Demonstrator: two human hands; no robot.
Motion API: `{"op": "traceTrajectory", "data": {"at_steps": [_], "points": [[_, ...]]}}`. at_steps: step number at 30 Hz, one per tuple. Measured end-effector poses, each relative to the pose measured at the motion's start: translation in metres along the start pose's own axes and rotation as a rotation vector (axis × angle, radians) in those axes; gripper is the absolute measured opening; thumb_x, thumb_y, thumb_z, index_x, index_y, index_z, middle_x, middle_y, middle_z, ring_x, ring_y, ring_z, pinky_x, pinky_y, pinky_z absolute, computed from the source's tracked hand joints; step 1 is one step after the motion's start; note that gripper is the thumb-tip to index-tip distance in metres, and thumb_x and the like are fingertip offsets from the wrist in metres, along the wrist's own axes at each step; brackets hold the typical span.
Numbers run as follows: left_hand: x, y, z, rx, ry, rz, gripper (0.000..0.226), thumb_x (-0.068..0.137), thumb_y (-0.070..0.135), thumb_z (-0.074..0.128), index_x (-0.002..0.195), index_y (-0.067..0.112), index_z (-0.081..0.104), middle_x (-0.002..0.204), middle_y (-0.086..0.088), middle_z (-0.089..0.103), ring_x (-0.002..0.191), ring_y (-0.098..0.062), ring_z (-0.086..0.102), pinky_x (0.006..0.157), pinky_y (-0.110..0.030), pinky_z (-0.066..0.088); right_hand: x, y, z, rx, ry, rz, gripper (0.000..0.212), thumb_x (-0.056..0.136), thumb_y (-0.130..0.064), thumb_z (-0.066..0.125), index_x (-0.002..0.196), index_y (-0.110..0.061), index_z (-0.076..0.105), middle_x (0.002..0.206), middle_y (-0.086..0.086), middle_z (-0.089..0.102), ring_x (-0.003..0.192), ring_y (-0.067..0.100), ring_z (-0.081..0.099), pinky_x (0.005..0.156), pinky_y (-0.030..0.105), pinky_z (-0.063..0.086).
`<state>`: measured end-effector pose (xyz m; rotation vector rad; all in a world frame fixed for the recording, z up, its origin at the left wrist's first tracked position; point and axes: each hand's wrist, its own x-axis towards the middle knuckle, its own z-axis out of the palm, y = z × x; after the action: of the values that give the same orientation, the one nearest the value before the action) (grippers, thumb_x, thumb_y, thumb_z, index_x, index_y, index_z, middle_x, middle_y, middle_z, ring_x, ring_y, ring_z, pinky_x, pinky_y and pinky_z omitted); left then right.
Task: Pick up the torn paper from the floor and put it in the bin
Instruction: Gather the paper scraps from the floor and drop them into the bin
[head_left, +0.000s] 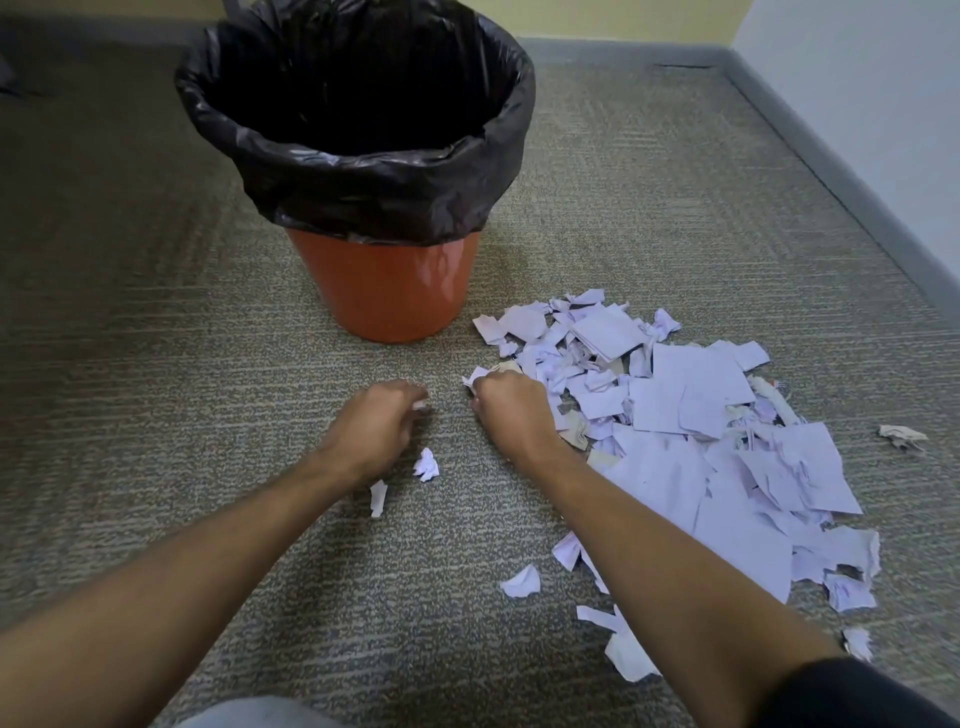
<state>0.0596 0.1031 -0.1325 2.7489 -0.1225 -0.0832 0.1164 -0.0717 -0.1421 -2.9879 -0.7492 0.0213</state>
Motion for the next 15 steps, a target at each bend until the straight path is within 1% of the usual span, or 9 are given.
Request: {"op": "traceTrajectory", "data": {"at_steps": [2,4,7,9,10,11,13,14,15], "points": [[0.005,0.011,-0.01,-0.057,0.034,0.017,0.037,0.094,0.009,0.058,0.132,0.013,0.059,0.13,-0.006,0.064,0.116,-0.024,0.061,0.101,-0.036,0.047,0.0,0.009,-0.012,0.162,0.08,0.087,0.018,0.093,-0.017,0.055,0.085,-0.006,0.066,0.08,0.011,0.067,0.076,0.03,0.062,0.058,0.032,0.034],[0.012,0.023,-0.023,-0.102,0.086,0.067,0.037,0.095,0.012,0.059,0.132,0.012,0.059,0.131,-0.007,0.063,0.118,-0.025,0.061,0.101,-0.038,0.047,-0.001,0.02,-0.027,0.399,0.191,0.156,0.023,0.094,-0.025,0.058,0.085,-0.007,0.071,0.073,0.012,0.067,0.067,0.029,0.061,0.057,0.035,0.04],[0.023,0.041,-0.044,-0.14,0.177,0.13,0.036,0.095,0.017,0.059,0.131,0.011,0.06,0.128,-0.007,0.065,0.116,-0.027,0.062,0.096,-0.039,0.05,-0.001,0.035,-0.056,0.677,0.352,0.197,0.025,0.091,-0.025,0.06,0.081,-0.006,0.073,0.068,0.007,0.069,0.063,0.023,0.062,0.06,0.035,0.05],[0.029,0.054,-0.061,-0.162,0.231,0.154,0.036,0.096,0.02,0.059,0.13,0.011,0.06,0.126,-0.007,0.066,0.115,-0.027,0.063,0.094,-0.04,0.051,0.002,0.043,-0.08,0.807,0.429,0.232,0.021,0.089,-0.02,0.064,0.079,-0.003,0.072,0.066,-0.002,0.065,0.061,0.011,0.056,0.061,0.029,0.045],[0.031,0.061,-0.07,-0.168,0.263,0.168,0.035,0.096,0.02,0.06,0.13,0.011,0.061,0.124,-0.007,0.068,0.114,-0.027,0.064,0.092,-0.04,0.052,0.003,0.047,-0.093,0.87,0.46,0.251,0.02,0.089,-0.018,0.066,0.078,-0.002,0.072,0.064,-0.001,0.062,0.06,0.008,0.05,0.06,0.028,0.042],[0.033,0.067,-0.08,-0.176,0.302,0.185,0.034,0.096,0.02,0.06,0.128,0.011,0.062,0.121,-0.007,0.069,0.111,-0.027,0.065,0.09,-0.04,0.053,0.005,0.049,-0.107,0.934,0.488,0.269,0.018,0.088,-0.017,0.068,0.08,-0.002,0.073,0.065,0.003,0.064,0.061,0.008,0.05,0.06,0.028,0.042],[0.037,0.08,-0.101,-0.198,0.385,0.225,0.032,0.095,0.019,0.061,0.126,0.011,0.063,0.117,-0.007,0.071,0.106,-0.026,0.067,0.086,-0.039,0.054,0.009,0.054,-0.136,1.036,0.553,0.3,0.014,0.087,-0.016,0.071,0.091,-0.003,0.076,0.078,0.012,0.074,0.069,0.017,0.066,0.064,0.037,0.053],[0.039,0.085,-0.112,-0.213,0.427,0.245,0.032,0.096,0.02,0.061,0.126,0.011,0.063,0.115,-0.007,0.071,0.104,-0.025,0.067,0.086,-0.036,0.054,0.012,0.054,-0.151,1.071,0.583,0.308,0.017,0.087,-0.016,0.072,0.096,-0.003,0.076,0.084,0.012,0.075,0.078,0.023,0.072,0.071,0.042,0.057],[0.041,0.091,-0.124,-0.238,0.467,0.258,0.033,0.096,0.021,0.061,0.127,0.011,0.063,0.114,-0.007,0.072,0.102,-0.022,0.068,0.085,-0.032,0.054,0.014,0.054,-0.166,1.101,0.61,0.302,0.018,0.087,-0.017,0.072,0.1,-0.005,0.076,0.086,0.008,0.076,0.085,0.024,0.073,0.075,0.044,0.059]]}}
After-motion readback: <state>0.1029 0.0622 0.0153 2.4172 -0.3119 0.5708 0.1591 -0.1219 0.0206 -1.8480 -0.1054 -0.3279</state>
